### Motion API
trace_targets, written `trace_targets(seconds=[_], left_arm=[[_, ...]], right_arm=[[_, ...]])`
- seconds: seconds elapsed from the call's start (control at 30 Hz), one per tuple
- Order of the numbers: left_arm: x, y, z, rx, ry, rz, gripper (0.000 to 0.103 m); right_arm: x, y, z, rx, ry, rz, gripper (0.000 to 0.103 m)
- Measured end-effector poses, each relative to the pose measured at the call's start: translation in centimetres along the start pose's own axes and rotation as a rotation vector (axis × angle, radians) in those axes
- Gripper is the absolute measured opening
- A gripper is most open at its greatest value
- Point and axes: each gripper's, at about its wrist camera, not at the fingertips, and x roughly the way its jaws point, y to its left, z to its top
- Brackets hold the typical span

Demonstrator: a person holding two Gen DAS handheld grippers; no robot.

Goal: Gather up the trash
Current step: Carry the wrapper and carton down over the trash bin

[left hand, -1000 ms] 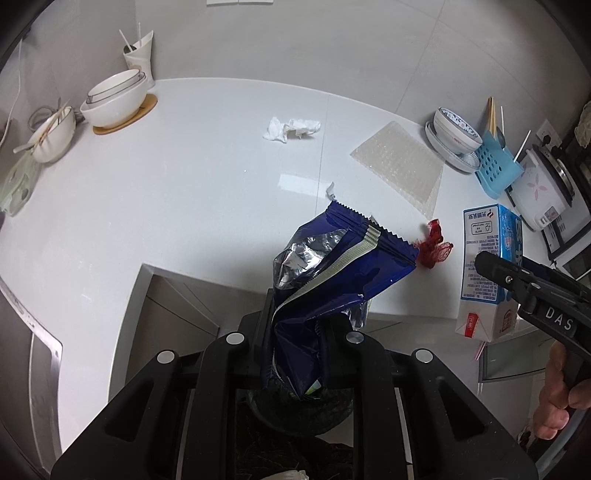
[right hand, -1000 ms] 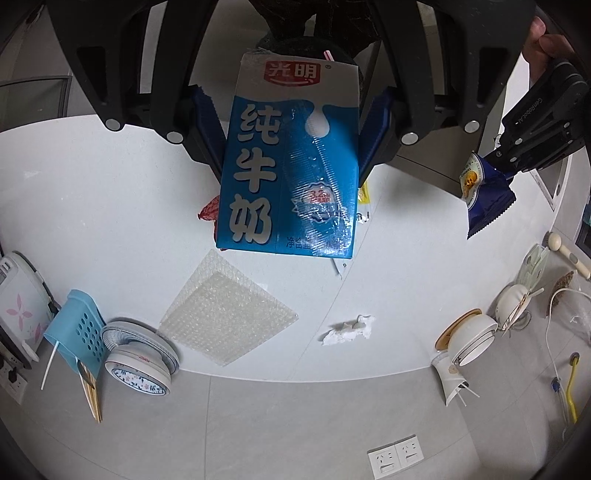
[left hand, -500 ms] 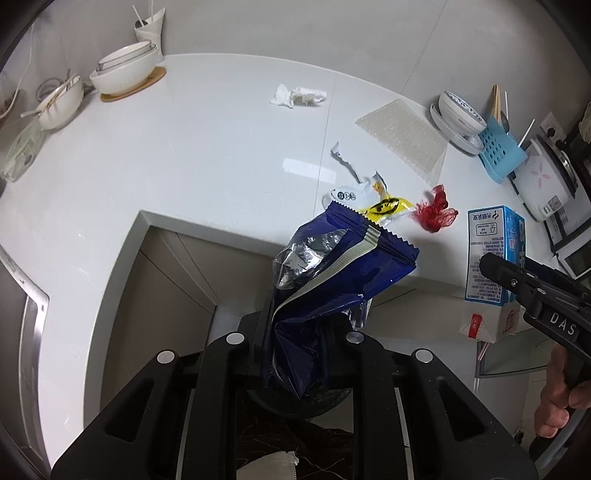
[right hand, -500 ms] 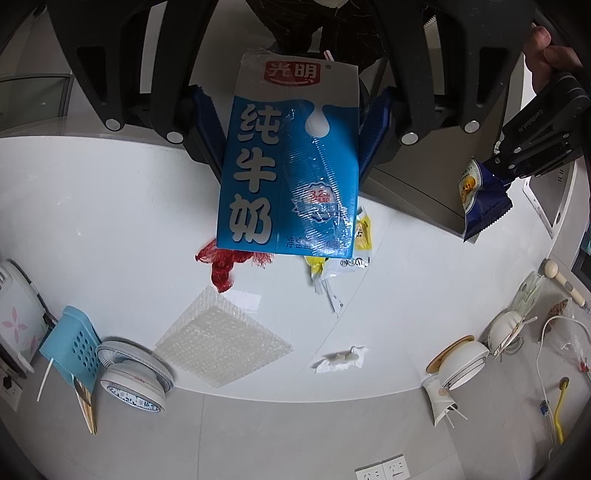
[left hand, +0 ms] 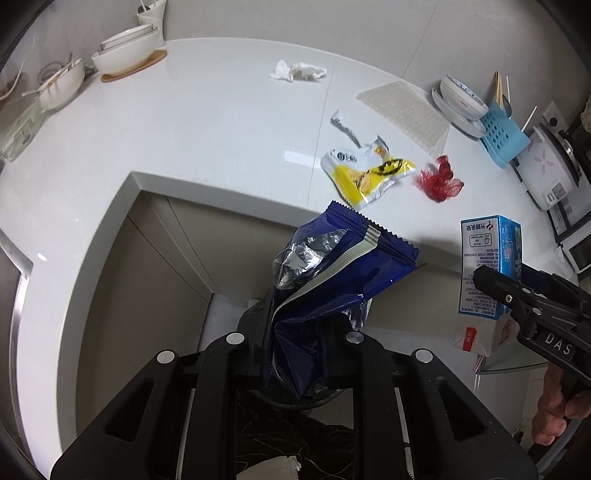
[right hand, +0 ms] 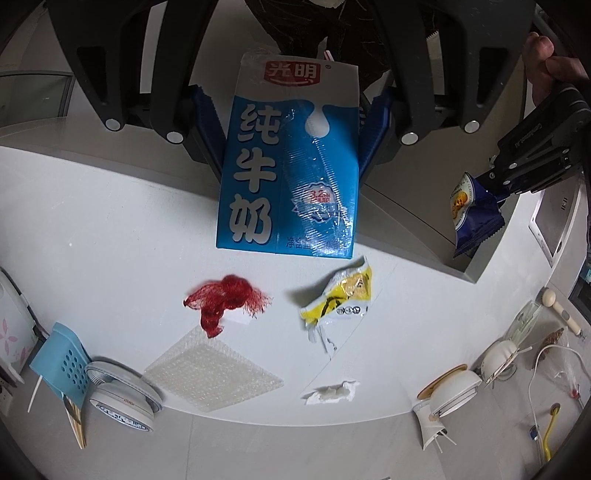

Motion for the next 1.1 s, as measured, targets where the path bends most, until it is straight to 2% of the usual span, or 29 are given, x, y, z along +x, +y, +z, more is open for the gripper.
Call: trace_targets(seconds=[0.5, 0.8, 1.1], left_arm=[[3.2, 0.0, -3.7, -0.017, 0.016, -0.012, 0.018], [5.4, 1.1, -5.1, -0.048, 0.002, -0.043, 0.018], [6.2, 2.6, -6.0, -0.062, -0.009, -0.025, 0.018]], right_arm=[[4.0, -0.6, -3.5, -0.052, 0.046, 0.021, 0.062], [7.2, 0.4, -5.1, -0.107, 0.064, 0.051, 0.062], [10.9, 1.6, -5.7, -0.149, 0.090, 0.074, 0.062]])
